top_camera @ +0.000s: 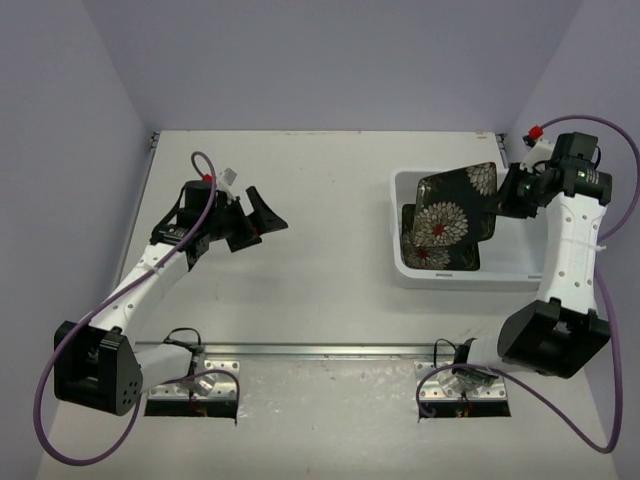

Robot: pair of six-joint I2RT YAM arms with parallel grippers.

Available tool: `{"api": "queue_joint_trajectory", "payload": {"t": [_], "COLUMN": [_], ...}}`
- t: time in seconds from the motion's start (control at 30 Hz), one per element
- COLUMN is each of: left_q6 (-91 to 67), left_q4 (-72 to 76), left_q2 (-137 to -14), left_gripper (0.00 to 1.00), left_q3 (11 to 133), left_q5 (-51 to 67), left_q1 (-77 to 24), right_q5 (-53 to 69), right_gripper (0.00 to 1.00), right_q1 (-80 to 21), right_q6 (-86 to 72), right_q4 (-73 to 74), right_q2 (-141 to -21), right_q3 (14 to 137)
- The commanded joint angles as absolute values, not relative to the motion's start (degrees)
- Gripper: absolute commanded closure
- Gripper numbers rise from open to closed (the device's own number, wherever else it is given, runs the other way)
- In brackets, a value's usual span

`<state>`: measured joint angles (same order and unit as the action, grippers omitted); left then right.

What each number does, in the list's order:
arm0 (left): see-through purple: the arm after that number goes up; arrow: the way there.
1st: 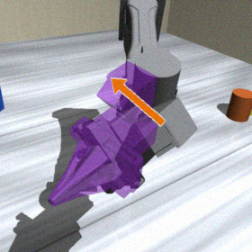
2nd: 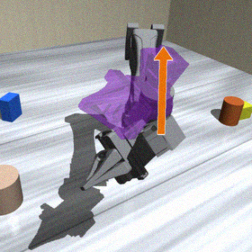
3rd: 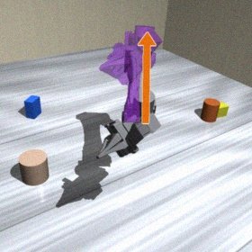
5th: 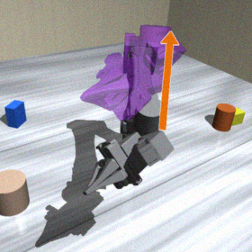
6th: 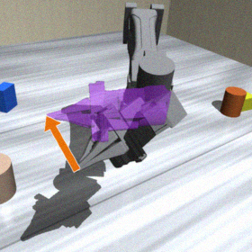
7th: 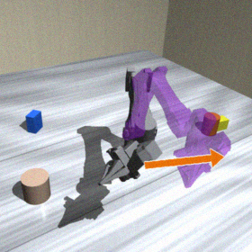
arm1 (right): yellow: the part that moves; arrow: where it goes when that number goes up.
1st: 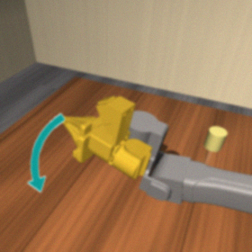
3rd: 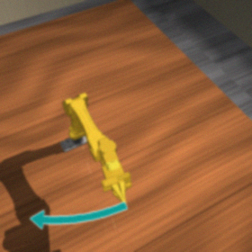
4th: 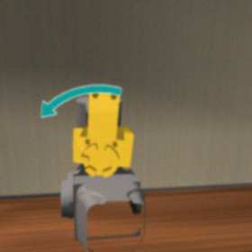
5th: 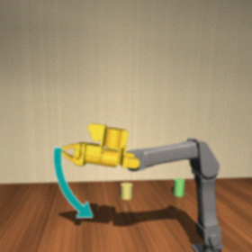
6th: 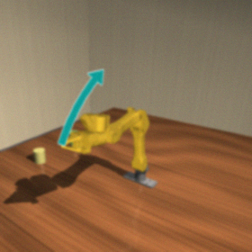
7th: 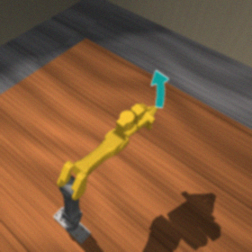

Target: Place the plates into the plastic bin on the countertop

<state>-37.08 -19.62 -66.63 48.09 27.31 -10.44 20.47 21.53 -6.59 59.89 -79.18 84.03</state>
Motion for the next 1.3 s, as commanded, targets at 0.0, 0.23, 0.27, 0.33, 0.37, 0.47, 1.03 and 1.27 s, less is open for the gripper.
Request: {"api": "queue_joint_trajectory", "payload": {"t": [0.0, 0.23, 0.27, 0.33, 0.37, 0.47, 1.03, 1.27], "left_q6": [-33.0, -32.1, -32.2, -32.4, -32.4, -32.0, -30.1, -29.6], "left_q4": [-18.7, -16.5, -16.0, -15.2, -15.0, -14.9, -16.2, -16.3], "left_q2": [-66.2, -67.1, -67.4, -67.9, -67.9, -67.8, -68.1, -69.0], "left_gripper": [0.00, 0.00, 0.00, 0.00, 0.00, 0.00, 0.00, 0.00], "left_q3": [47.9, 47.0, 46.7, 46.2, 46.1, 45.9, 47.3, 48.1], "left_q5": [30.9, 33.9, 34.5, 35.7, 36.0, 36.5, 36.8, 36.8], "left_q1": [-10.7, -10.7, -10.7, -10.7, -10.7, -10.7, -10.7, -10.7], "right_q5": [28.3, 28.4, 29.0, 29.3, 29.1, 28.4, 24.3, 20.7], "right_gripper": [1.00, 1.00, 1.00, 1.00, 1.00, 1.00, 0.75, 0.45], "right_q1": [21.4, 21.4, 21.4, 21.4, 21.4, 21.4, 21.4, 21.4], "right_q6": [-5.2, -7.1, -7.2, -7.1, -6.9, -5.9, -4.4, -4.6], "right_q4": [54.1, 45.5, 43.7, 40.8, 40.4, 40.2, 42.1, 42.4], "right_q2": [-82.3, -80.3, -80.1, -79.5, -79.4, -80.0, -85.2, -85.8], "right_q3": [88.6, 79.4, 78.1, 75.4, 74.4, 73.4, 72.8, 72.8]}}
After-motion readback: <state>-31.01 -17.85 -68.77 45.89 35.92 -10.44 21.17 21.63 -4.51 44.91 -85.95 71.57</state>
